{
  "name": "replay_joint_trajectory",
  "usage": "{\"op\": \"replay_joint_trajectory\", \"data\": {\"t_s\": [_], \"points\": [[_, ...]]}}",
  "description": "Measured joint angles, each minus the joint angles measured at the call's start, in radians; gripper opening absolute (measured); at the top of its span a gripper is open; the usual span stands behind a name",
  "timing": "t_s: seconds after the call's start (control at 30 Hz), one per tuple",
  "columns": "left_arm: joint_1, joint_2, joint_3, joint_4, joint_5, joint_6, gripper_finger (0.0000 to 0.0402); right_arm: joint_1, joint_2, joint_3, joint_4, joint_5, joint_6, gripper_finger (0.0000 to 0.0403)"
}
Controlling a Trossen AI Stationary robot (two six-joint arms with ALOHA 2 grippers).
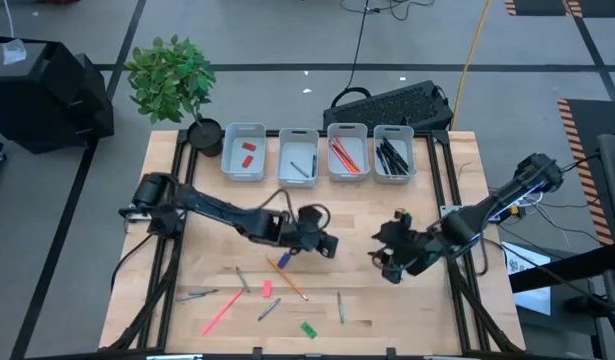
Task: Sort crayons/erasers/pens/pencils in bins
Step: Put the blue eraser into the top left gray bin
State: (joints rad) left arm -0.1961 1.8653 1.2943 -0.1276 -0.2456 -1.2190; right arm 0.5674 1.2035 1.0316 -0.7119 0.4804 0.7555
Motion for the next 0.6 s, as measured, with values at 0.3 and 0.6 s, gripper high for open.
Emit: {"op": "replay_joint_trajectory", "data": {"t_s": [0.3, 0.6], "points": [[0.164, -0.165, 0.251, -0.78, -0.096, 0.107, 0.0018, -0.004, -0.118, -0.139, 0.161, 0.072, -0.009, 0.0247], [0.39, -0.339, 0.249, -1.106, -0.136, 0.087, 0.0018, -0.003, -0.107, -0.408, 0.661, 0.068, 0.0, 0.0249]]}}
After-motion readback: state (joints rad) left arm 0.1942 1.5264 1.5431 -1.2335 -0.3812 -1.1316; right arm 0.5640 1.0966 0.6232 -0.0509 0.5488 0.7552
